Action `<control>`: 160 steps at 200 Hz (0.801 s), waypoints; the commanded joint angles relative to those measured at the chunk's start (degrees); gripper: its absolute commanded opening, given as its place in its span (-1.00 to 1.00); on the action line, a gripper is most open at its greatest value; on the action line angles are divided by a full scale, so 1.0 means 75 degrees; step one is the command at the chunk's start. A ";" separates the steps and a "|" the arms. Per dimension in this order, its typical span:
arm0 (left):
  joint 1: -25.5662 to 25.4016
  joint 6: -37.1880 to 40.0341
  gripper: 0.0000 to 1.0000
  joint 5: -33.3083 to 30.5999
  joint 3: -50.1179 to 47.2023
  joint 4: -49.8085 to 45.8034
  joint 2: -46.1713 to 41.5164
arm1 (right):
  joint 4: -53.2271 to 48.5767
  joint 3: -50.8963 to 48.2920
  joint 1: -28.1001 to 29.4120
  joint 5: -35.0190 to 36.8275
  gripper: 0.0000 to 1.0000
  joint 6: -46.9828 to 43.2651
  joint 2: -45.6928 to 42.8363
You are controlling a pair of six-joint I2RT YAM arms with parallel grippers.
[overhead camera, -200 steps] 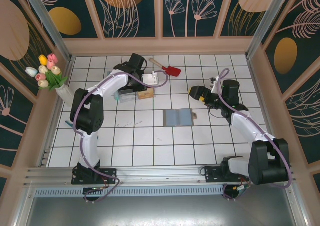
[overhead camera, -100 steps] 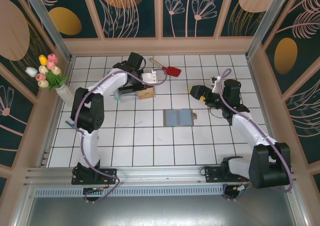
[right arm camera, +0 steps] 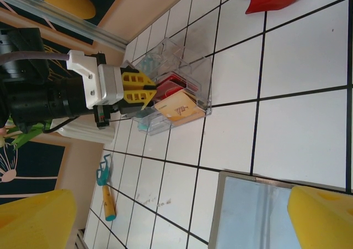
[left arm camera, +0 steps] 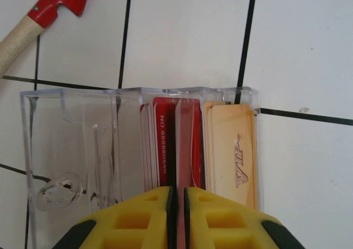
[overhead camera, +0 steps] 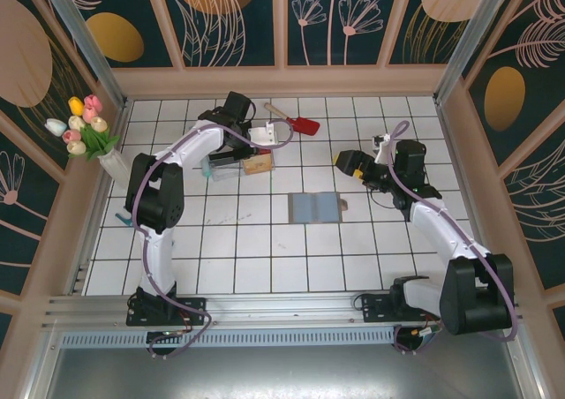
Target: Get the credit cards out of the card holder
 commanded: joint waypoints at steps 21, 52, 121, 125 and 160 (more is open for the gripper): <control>0.0054 -0.0136 -0.66 0.0155 -0.0117 0.0264 0.0100 | -0.0093 0.0222 0.0027 0.0032 0.98 0.0100 -0.0249; 0.0056 -0.0168 -0.63 0.0012 -0.0120 0.0285 0.0013 | -0.0114 0.0218 0.0031 0.0043 0.98 0.0102 -0.0234; 0.0056 -0.1564 -0.46 0.0630 -0.1083 0.1742 -0.1601 | -0.1089 0.0459 0.0658 0.1535 0.93 -0.0419 0.0164; 0.0053 -0.1767 -0.43 0.0561 -0.1253 0.2005 -0.1758 | -0.1205 0.0507 0.0785 0.1727 0.92 -0.0481 0.0227; 0.0056 -0.3321 -0.01 -0.0277 -0.2865 0.4256 -0.3055 | -0.1940 0.0894 0.2206 0.3295 0.89 -0.0912 0.0865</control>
